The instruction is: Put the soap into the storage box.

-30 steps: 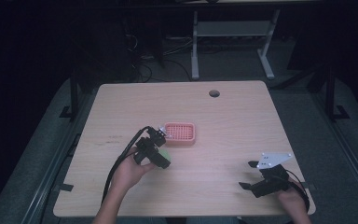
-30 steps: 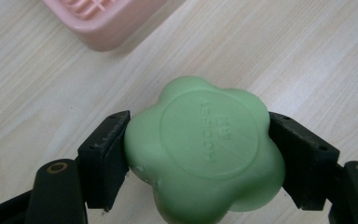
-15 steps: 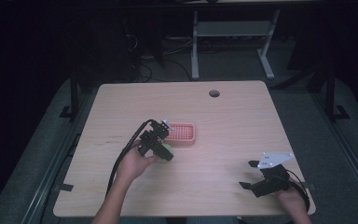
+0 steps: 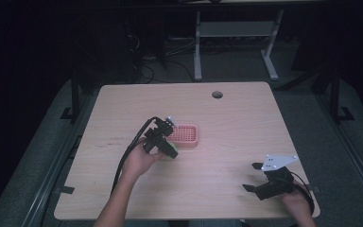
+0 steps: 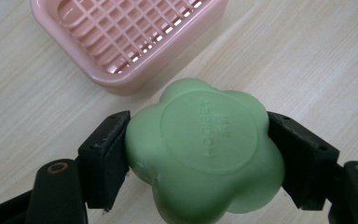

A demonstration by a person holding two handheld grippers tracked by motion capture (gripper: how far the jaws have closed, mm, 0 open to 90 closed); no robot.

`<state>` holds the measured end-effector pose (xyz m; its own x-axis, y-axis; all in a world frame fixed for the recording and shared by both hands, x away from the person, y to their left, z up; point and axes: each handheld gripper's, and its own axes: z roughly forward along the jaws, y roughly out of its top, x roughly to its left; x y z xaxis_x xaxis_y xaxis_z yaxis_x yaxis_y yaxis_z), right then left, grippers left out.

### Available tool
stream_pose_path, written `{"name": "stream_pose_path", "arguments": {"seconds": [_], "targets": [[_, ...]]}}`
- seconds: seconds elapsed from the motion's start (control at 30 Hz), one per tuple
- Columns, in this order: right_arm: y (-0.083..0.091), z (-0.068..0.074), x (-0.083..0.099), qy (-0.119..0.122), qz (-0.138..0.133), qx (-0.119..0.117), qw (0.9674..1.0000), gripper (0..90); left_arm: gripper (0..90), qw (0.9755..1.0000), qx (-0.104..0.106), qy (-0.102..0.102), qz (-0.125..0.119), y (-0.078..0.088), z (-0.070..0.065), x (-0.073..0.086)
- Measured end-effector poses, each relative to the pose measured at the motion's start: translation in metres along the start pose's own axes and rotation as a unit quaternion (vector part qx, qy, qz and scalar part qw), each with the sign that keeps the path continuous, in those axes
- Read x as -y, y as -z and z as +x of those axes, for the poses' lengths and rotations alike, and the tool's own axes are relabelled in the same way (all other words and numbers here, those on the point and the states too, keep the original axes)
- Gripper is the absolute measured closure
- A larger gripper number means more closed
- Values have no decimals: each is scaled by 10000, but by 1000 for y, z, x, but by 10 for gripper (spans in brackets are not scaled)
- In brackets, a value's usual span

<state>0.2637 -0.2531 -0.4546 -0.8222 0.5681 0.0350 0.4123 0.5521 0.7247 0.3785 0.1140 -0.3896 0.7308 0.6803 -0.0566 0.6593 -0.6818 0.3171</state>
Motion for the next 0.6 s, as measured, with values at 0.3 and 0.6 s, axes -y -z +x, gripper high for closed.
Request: {"name": "stream_pose_path", "arguments": {"seconds": [0.3, 0.6], "targets": [[0, 0, 0, 2, -17, -13, 10000, 138, 264, 9999, -95, 33, -3, 4, 1, -14], [1, 0, 0, -13, -20, -8, 10000, 138, 264, 9999, -154, 50, -23, 4, 4, -27]]}}
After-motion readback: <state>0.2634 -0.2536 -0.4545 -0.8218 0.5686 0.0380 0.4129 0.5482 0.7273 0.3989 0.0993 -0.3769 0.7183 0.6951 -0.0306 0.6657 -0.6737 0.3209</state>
